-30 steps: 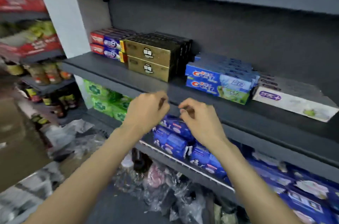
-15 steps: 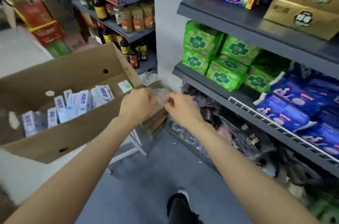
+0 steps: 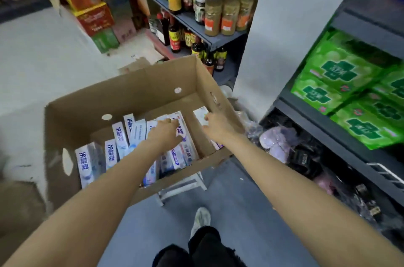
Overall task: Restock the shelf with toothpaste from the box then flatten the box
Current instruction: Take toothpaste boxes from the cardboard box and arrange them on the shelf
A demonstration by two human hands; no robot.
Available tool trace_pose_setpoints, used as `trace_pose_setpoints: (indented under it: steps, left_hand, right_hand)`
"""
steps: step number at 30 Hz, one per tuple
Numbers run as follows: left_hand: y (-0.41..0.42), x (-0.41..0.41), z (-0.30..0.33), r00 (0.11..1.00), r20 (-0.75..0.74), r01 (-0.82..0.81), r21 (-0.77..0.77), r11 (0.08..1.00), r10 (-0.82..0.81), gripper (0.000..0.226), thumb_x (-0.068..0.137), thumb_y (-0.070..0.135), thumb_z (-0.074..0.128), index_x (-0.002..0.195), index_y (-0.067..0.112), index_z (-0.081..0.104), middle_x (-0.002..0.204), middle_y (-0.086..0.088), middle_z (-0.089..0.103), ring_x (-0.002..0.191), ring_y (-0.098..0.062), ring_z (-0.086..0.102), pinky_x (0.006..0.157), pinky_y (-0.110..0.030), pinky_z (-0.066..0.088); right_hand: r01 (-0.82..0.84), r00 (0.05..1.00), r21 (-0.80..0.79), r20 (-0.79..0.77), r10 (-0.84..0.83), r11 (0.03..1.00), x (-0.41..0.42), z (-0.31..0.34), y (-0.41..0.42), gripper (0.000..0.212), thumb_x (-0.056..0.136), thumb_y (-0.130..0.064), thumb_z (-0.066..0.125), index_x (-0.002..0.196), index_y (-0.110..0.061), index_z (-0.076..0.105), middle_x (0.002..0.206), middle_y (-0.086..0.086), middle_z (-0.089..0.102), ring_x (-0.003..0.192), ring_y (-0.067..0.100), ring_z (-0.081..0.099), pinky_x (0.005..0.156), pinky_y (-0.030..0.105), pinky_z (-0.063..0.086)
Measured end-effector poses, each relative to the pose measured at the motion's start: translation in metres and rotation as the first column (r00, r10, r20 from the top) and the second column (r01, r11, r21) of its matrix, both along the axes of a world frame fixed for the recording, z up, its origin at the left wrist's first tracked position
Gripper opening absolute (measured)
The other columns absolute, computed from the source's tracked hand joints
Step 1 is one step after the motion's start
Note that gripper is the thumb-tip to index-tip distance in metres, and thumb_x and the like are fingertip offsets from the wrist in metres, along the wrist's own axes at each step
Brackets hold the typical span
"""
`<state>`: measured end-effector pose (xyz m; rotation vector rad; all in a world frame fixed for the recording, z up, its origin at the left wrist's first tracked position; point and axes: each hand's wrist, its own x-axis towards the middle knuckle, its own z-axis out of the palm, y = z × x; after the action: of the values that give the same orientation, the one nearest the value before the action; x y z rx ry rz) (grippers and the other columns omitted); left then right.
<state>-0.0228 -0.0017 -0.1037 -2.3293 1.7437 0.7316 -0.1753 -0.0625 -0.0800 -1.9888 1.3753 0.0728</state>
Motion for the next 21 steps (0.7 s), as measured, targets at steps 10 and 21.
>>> trace_pose_setpoints:
  steps: [10, 21]
  left_hand:
    - [-0.05, 0.046, -0.046, 0.932, 0.13, 0.318, 0.156, 0.935, -0.338, 0.114, 0.072, 0.073, 0.057, 0.152, 0.018, -0.003, 0.16, -0.004, -0.011, 0.147, -0.025, -0.011, 0.118, -0.045, -0.002]
    - [-0.101, 0.077, -0.073, 0.963, -0.271, 0.046, 0.222, 0.974, 0.016, 0.074, 0.084, 0.064, 0.051, 0.135, 0.013, 0.034, 0.139, -0.012, 0.047, 0.126, -0.031, 0.045, 0.105, -0.046, 0.036]
  right_hand:
    - [0.069, 0.906, 0.316, -0.416, 0.073, 0.946, 0.041, -0.076, -0.04, 0.071, 0.092, -0.025, 0.051, 0.149, -0.019, 0.009, 0.15, 0.025, 0.01, 0.135, 0.042, 0.026, 0.105, 0.045, 0.034]
    - [0.234, 0.818, 0.132, -0.563, -0.122, 0.963, 0.075, -0.112, -0.052, 0.067, 0.087, -0.021, 0.062, 0.14, -0.008, 0.022, 0.134, 0.022, 0.027, 0.12, 0.036, 0.037, 0.097, 0.043, 0.04]
